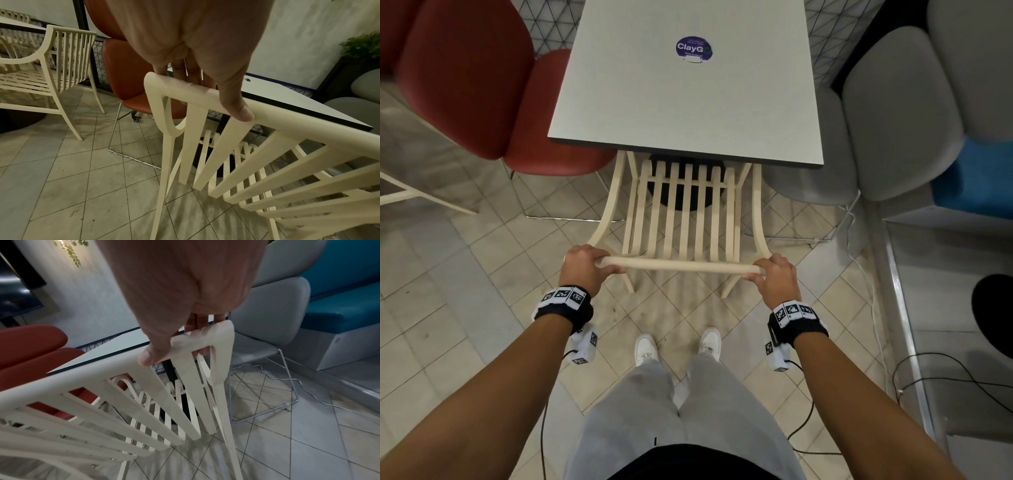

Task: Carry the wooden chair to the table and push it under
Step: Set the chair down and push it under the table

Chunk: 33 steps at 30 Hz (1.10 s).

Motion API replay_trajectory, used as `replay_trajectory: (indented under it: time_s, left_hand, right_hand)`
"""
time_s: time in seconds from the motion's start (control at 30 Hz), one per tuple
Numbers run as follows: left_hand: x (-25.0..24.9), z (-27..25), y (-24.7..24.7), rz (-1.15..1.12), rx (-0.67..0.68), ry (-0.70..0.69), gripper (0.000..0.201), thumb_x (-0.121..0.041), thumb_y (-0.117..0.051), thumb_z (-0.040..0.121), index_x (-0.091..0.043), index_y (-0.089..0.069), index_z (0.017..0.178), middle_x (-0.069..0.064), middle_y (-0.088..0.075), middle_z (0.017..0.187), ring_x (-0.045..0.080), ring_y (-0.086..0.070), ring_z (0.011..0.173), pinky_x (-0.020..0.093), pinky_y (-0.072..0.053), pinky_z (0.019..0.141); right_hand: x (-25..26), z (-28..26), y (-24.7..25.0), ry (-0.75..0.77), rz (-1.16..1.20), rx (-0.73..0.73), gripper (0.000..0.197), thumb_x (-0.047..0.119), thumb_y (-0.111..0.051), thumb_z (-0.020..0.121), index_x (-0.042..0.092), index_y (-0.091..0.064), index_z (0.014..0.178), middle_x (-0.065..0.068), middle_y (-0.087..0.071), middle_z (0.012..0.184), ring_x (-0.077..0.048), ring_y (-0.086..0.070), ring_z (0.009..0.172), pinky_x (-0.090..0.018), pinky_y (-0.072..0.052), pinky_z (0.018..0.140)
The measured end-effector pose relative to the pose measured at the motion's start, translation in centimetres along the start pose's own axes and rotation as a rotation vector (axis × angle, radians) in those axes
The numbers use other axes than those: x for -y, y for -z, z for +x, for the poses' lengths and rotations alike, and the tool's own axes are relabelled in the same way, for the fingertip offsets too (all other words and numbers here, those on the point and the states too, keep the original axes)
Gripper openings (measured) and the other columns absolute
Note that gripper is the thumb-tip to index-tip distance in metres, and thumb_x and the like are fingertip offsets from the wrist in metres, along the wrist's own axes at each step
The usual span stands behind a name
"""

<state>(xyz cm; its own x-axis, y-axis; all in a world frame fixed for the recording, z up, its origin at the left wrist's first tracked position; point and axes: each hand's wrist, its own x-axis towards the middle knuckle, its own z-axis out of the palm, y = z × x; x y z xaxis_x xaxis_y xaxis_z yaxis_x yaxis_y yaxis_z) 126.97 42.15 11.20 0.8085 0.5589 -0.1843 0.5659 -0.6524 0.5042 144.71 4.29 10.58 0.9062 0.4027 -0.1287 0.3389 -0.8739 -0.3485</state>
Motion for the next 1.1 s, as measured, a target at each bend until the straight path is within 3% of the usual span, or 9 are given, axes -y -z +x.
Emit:
replay_trajectory:
  time_s: [0.1, 0.57, 0.93, 1.1]
  left_hand:
    - [0.2, 0.1, -0.2, 0.009, -0.007, -0.01, 0.047, -0.045, -0.095, 0.067, -0.013, -0.086, 0.1, 0.009, -0.07, 0.086, 0.021, -0.05, 0.089, 0.039, -0.046, 0.079]
    - [0.2, 0.1, -0.1, 0.012, 0.002, -0.004, 0.047, -0.047, -0.093, 0.067, -0.013, -0.085, 0.099, 0.012, -0.073, 0.088, 0.021, -0.05, 0.089, 0.037, -0.044, 0.078]
    - [-0.6, 0.8, 0.4, 0.052, 0.046, 0.048, 0.055, -0.051, -0.092, 0.067, -0.013, -0.085, 0.106, 0.015, -0.074, 0.094, 0.036, -0.06, 0.1, 0.043, -0.047, 0.081]
    - [-1.1, 1.6, 0.6, 0.019, 0.069, 0.131, 0.06, -0.051, -0.093, 0.065, -0.014, -0.083, 0.111, 0.016, -0.074, 0.103, 0.028, -0.057, 0.097, 0.045, -0.052, 0.085]
  right_hand:
    - [-0.1, 0.2, 0.1, -0.007, 0.013, 0.016, 0.039, 0.051, -0.07, 0.076, 0.018, -0.071, 0.097, -0.002, -0.056, 0.092, -0.024, -0.051, 0.092, -0.038, -0.041, 0.092]
    - [-0.1, 0.6, 0.6, -0.017, 0.015, 0.025, 0.038, 0.05, -0.07, 0.076, 0.019, -0.071, 0.097, -0.003, -0.057, 0.092, -0.024, -0.052, 0.092, -0.039, -0.041, 0.092]
    - [0.2, 1.3, 0.4, -0.027, 0.042, 0.028, 0.038, 0.051, -0.069, 0.076, 0.02, -0.072, 0.098, -0.002, -0.057, 0.09, -0.025, -0.053, 0.094, -0.041, -0.043, 0.094]
    - [0.5, 1.8, 0.5, -0.041, 0.032, 0.039, 0.04, 0.052, -0.068, 0.077, 0.02, -0.071, 0.101, -0.003, -0.057, 0.093, -0.026, -0.054, 0.095, -0.042, -0.042, 0.098]
